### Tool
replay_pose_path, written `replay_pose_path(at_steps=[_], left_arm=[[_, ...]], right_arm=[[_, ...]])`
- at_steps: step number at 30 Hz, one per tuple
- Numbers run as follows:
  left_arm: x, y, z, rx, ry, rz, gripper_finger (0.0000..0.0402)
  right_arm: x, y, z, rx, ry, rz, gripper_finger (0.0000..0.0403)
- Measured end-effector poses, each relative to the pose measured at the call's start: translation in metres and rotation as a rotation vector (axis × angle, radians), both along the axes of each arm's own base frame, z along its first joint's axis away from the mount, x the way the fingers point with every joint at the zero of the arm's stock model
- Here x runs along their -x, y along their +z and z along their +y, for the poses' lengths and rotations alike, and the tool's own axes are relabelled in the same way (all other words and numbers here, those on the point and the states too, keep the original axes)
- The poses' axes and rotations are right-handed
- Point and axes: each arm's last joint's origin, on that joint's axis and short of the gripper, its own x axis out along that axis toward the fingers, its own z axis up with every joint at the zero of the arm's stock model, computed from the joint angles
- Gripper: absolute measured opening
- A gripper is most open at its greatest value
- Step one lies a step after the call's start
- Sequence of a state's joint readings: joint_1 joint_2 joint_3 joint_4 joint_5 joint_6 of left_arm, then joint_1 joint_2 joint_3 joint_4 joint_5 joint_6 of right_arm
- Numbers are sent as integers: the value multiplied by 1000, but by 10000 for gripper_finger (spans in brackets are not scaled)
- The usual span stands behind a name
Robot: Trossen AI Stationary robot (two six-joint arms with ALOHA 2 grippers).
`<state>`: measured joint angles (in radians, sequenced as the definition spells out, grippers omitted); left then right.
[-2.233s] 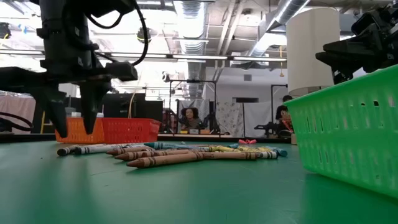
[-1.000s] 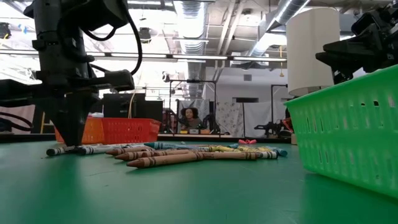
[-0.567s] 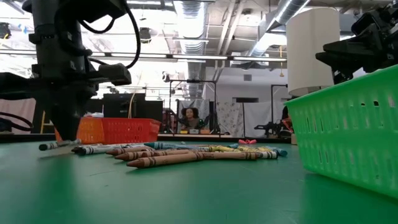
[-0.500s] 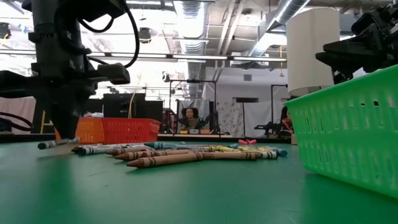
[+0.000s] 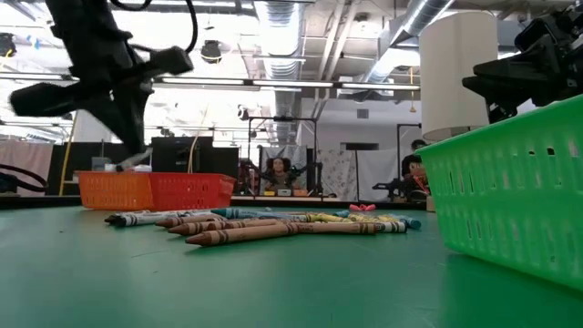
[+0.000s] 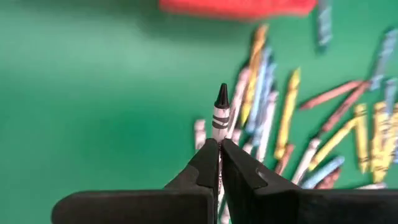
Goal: Sort crayons
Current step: Put the black crayon into the orange bin
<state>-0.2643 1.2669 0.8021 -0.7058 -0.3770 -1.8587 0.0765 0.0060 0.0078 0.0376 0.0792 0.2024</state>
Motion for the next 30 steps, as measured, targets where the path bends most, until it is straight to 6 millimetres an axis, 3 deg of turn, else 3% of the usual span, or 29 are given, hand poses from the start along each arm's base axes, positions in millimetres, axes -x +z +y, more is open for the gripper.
replay_pose_path(at_steps=[5, 15, 30], left_arm=[[11, 17, 18, -124, -16, -29, 0], [36, 35, 64, -293, 19, 72, 0], [55, 35, 129, -352, -1, 293, 0]], right_arm=[[0, 0, 0, 0, 0, 0, 123], [0, 0, 0, 0, -1, 0, 123], [0, 0, 0, -7, -1, -2, 123]])
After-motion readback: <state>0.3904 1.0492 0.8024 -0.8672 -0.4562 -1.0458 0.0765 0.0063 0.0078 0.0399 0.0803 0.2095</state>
